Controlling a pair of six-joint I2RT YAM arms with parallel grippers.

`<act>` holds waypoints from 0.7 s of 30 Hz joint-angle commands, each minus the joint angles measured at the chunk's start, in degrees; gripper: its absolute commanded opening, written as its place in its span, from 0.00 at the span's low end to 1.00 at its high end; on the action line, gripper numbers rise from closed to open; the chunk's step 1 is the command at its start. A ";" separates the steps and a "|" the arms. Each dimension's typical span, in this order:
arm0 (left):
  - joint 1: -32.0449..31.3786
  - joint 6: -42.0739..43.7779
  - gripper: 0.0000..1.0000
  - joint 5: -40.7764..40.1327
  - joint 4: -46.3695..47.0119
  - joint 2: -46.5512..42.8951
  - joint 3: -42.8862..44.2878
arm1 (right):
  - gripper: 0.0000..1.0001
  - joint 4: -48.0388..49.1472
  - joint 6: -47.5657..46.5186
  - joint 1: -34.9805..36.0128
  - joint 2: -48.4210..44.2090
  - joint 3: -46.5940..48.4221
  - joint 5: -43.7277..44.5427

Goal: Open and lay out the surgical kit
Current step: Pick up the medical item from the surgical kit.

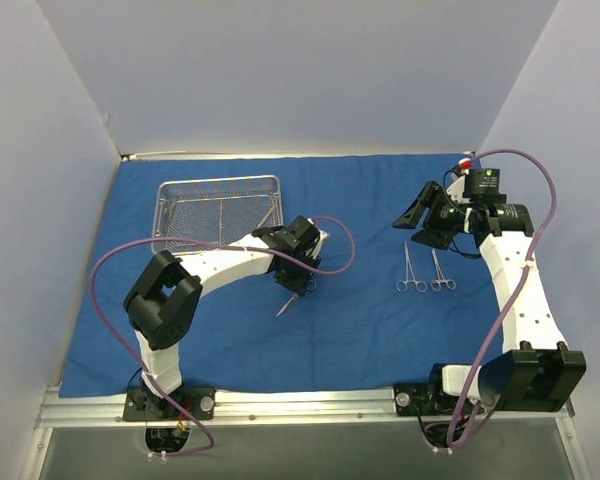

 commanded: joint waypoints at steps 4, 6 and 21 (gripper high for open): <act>-0.37 3.62 0.43 -1.47 4.80 3.99 1.89 | 0.58 -3.50 -0.85 -1.86 -3.55 1.24 -1.33; -0.37 3.62 0.43 -2.79 4.63 4.70 2.24 | 0.58 -3.24 -0.76 -2.22 -3.55 0.79 -1.77; -0.46 3.71 0.28 -2.88 3.31 8.66 2.95 | 0.57 -1.39 0.03 -2.48 -2.68 -0.53 -3.45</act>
